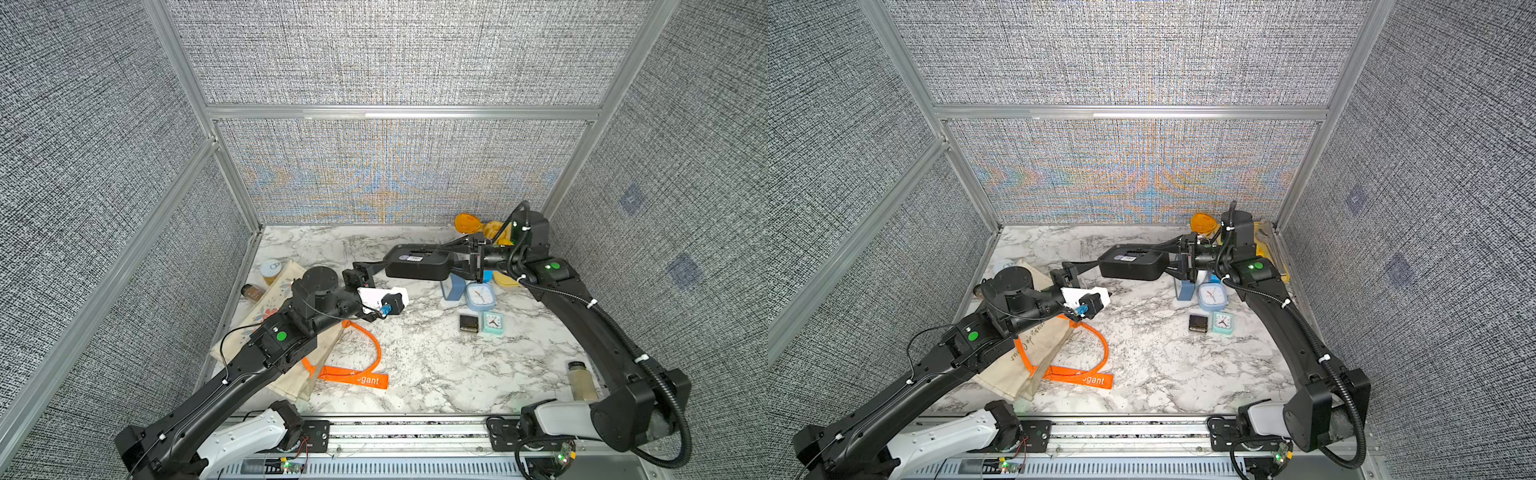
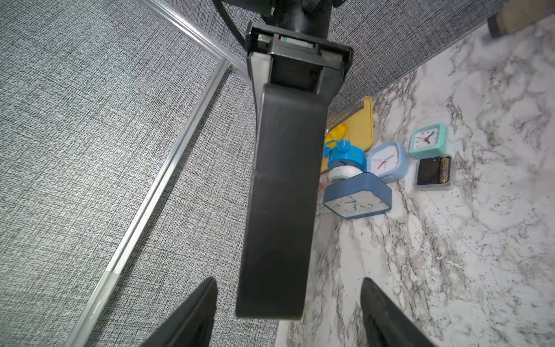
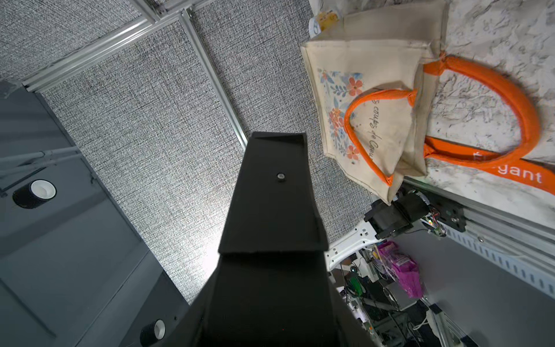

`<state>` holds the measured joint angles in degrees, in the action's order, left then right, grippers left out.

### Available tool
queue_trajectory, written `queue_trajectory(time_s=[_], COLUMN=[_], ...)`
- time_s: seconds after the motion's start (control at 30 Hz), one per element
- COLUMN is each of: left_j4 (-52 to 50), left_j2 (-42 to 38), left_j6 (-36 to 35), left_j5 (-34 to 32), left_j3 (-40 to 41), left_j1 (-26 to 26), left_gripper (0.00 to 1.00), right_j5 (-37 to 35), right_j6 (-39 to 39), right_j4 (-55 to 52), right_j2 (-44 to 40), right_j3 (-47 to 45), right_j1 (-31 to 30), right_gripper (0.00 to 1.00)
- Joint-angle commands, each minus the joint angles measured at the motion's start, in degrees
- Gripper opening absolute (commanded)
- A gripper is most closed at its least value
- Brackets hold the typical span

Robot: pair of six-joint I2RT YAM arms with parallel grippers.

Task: Take the alarm clock out of the canvas bag
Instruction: Place the alarm at the center of the board.

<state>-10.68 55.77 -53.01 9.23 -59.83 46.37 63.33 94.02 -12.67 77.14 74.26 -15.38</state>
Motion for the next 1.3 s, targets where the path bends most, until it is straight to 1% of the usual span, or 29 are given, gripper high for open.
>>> queue_trajectory(time_s=[0.0, 0.07, 0.17, 0.4, 0.47, 0.6, 0.67, 0.8, 0.87, 0.9, 1.03, 1.1, 1.17, 1.2, 1.23, 1.27], left_j4=[3.92, 6.03, 8.85, 11.35, 11.59, 11.99, 12.27, 12.1, 11.06, 10.49, 9.85, 9.39, 8.31, 7.71, 7.34, 7.34], left_j2=[0.21, 0.48, 1.05, 3.53, 4.37, 5.47, 5.97, 7.13, 7.51, 7.64, 7.3, 7.21, 7.24, 7.41, 7.41, 7.32], left_j6=[3.45, 4.28, 3.56, 1.48, 1.68, 1.6, 1.61, 2.52, 2.71, 2.82, 3.16, 3.36, 3.69, 4.0, 4.89, 5.38], left_j5=[1.71, 1.24, 0.21, -0.69, -0.4, 0.21, 0.45, 0.76, 1.0, 1.05, 1.22, 1.1, 1.05, 0.96, 0.34, -0.46], left_j3=[0.57, 0.94, 0.95, 0.69, 0.34, 0.07, -0.24, -1.92, -2.77, -3.15, -3.31, -3.44, -3.77, -4.05, -4.16, -4.07], left_j1=[-0.01, -0.05, -0.05, -0.04, -0.05, -0.05, -0.05, -0.05, -0.01, -0.05, -0.05, -0.05, -0.05, -0.05, -0.05, -0.02], left_gripper=[0.76, 0.76, 0.76, 0.77, 0.75, 0.69, 0.65, 0.52, 0.43, 0.4, 0.38, 0.38, 0.36, 0.36, 0.35, 0.35], right_j5=[3.15, 3.15, 3.08, 3.16, 3.36, 3.71, 4.09, 4.39, 4.39, 4.41, 3.7, 3.46, 3.2, 3.2, 3.04, 2.34], right_j6=[2.13, 2.05, 1.92, 2.12, 3.02, 5.74, 5.92, 5.98, 5.91, 5.84, 5.83, 5.66, 5.28, 4.65, 3.05, 0.75], right_j4=[2.87, 2.78, 2.74, 3.34, 4.46, 7.89, 8.16, 8.15, 8.1, 8.1, 8.52, 9.15, 10.61, 10.71, 9.01, 5.48], right_j2=[-0.66, -0.89, -1.25, -1.65, -1.81, -2.09, -2.16, -2.35, -2.35, -2.35, -2.17, -2.0, -1.82, -1.67, -1.57, -1.69], right_j3=[0.36, 0.23, -0.35, -1.05, -1.29, -2.1, -2.19, -2.72, -2.88, -2.98, -3.51, -3.51, -3.42, -3.14, -2.54, -1.75], right_j1=[0.08, 0.08, 0.04, 0.07, 0.08, -0.03, 0.0, -0.04, -0.01, -0.03, -0.04, 0.04, 0.29, 0.6, 1.06, 1.71], right_gripper=[0.27, 0.27, 0.27, 0.27, 0.27, 0.27, 0.27, 0.27, 0.27, 0.27, 0.28, 0.33, 0.43, 0.52, 0.63, 0.76])
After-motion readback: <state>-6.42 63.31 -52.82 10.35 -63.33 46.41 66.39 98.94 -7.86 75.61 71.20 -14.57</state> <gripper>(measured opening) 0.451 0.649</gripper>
